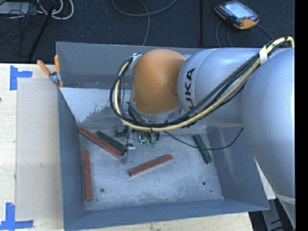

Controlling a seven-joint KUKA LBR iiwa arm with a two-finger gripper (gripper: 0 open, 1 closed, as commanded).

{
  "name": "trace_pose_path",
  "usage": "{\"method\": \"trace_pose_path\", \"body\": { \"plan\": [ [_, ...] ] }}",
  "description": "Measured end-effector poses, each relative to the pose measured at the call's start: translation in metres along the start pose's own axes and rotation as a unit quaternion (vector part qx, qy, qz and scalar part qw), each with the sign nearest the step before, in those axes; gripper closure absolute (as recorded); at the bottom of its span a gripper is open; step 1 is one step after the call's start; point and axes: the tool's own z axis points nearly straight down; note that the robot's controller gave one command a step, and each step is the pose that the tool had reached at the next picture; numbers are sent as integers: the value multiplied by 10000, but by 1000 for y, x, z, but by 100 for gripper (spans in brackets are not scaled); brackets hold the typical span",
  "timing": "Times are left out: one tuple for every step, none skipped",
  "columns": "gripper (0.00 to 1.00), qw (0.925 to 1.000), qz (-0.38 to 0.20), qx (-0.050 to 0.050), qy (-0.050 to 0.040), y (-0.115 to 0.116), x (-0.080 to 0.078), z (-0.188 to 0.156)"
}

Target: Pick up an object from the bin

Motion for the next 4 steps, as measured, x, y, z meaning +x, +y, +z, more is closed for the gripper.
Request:
{"method": "trace_pose_path", "body": {
  "plan": [
    [0, 9999, -150, -14, -45, -15, -12, 41],
    [0, 10000, 0, 6, 0, -12, -26, 79],
    [100, 9969, 792, -12, -39, -11, -32, 87],
    [100, 9968, 796, -13, -39, -11, -32, 87]
  ]
}}
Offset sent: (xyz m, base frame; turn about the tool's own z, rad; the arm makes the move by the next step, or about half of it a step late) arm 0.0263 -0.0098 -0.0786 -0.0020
